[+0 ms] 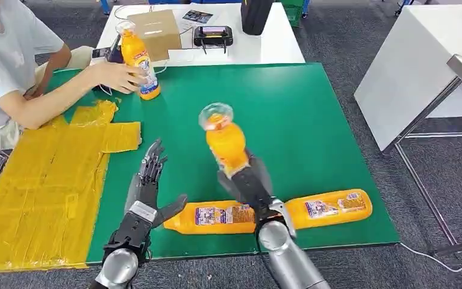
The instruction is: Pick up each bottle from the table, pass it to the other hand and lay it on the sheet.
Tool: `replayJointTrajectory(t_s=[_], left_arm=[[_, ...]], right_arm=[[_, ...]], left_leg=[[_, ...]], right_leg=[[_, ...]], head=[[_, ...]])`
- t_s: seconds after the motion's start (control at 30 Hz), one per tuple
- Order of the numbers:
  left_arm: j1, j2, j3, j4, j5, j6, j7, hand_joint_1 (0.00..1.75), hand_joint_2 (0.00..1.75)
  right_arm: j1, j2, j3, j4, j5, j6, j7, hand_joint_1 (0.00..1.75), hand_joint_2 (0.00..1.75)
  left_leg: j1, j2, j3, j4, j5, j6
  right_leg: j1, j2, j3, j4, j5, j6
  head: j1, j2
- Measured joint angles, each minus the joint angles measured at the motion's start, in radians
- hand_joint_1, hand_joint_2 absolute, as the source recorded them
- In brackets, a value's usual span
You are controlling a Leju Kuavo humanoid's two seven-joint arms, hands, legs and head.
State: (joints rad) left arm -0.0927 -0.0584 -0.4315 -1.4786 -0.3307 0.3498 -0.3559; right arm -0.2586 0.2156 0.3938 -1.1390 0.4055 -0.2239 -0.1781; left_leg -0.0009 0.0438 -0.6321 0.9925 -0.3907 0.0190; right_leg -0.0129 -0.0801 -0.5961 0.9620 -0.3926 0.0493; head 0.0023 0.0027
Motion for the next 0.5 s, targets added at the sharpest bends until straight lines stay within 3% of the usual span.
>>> replayJointTrajectory(t_s=[0.27, 0.5], left_arm=[[-0.007, -0.002, -0.001, 0.0, 0.0, 0.004, -0.005, 0.0, 1.75], [-0.009, -0.002, 0.001, -0.001, 0.002, 0.004, -0.01, 0.0, 1.75]], right_arm=[[-0.027, -0.008, 0.203, 0.05, 0.095, 0.051, 0.003, 1.75, 1.75], [-0.042, -0.029, 0.299, 0.045, 0.175, 0.052, 0.038, 1.75, 1.75]], left_leg=[[0.0, 0.0, 0.0, 0.0, 0.0, 0.0], [0.0, 0.0, 0.0, 0.0, 0.0, 0.0]], right_leg=[[-0.001, 0.0, 0.0, 0.0, 0.0, 0.0], [-0.001, 0.0, 0.0, 0.0, 0.0, 0.0]], head=[[0.0, 0.0], [0.0, 0.0]])
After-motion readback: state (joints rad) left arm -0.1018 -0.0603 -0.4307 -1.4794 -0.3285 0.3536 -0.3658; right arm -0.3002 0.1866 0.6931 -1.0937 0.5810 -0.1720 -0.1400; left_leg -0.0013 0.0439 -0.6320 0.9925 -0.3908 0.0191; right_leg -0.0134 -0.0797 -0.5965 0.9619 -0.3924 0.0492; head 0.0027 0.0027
